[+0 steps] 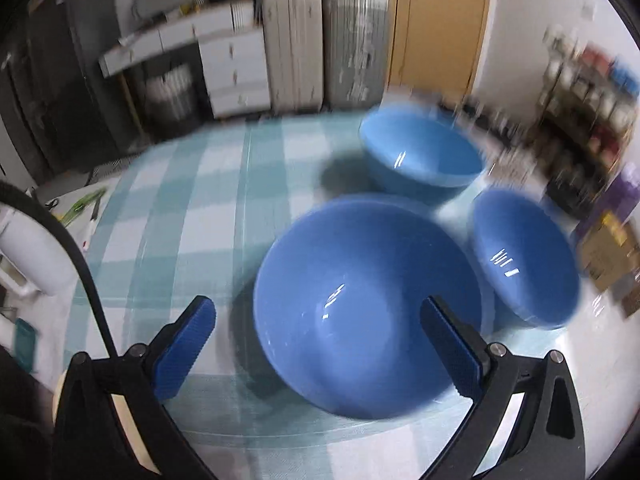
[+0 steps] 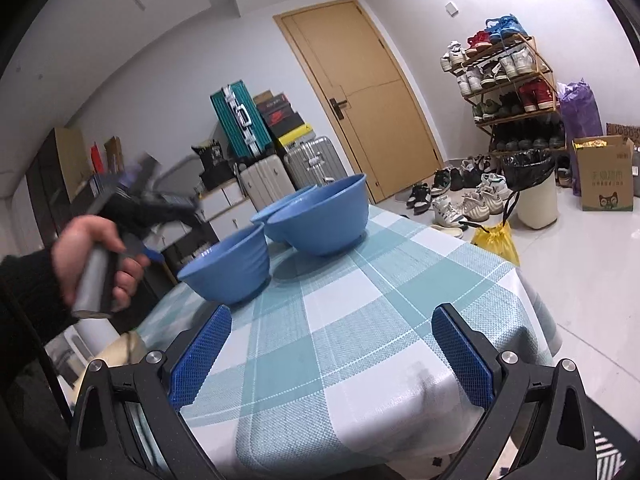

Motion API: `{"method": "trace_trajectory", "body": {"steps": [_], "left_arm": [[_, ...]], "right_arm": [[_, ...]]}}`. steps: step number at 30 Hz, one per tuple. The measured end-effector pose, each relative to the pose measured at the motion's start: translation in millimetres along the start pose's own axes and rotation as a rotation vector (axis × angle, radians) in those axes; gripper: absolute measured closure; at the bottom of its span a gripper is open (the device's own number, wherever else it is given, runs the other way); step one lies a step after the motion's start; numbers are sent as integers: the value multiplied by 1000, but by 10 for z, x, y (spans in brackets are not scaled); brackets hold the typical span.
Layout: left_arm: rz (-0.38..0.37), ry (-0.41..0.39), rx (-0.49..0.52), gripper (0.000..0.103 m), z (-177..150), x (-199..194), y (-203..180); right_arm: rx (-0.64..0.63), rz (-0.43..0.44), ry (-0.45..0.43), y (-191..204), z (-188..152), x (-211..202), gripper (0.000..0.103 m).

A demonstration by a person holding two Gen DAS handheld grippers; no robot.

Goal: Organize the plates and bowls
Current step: 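Reach the left gripper to a blue bowl and close on its rim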

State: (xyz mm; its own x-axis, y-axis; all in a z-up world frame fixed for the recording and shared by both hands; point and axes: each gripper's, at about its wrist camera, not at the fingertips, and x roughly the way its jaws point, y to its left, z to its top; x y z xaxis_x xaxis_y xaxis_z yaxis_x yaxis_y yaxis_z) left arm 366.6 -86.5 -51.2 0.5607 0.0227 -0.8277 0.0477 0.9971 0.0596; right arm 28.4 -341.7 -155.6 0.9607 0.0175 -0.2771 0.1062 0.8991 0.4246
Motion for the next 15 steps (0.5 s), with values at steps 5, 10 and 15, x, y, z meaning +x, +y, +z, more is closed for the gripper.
{"method": "trace_trajectory", "body": {"steps": [5, 10, 15], "left_arm": [[-38, 102, -96, 4, 90, 333, 124], [-109, 191, -140, 21, 114, 596, 223], [-137, 248, -115, 57, 96, 721, 261]], "right_arm": [[-25, 16, 44, 46, 56, 95, 1], [6, 3, 94, 12, 2, 212, 1], [-10, 7, 79, 47, -21, 193, 1]]}}
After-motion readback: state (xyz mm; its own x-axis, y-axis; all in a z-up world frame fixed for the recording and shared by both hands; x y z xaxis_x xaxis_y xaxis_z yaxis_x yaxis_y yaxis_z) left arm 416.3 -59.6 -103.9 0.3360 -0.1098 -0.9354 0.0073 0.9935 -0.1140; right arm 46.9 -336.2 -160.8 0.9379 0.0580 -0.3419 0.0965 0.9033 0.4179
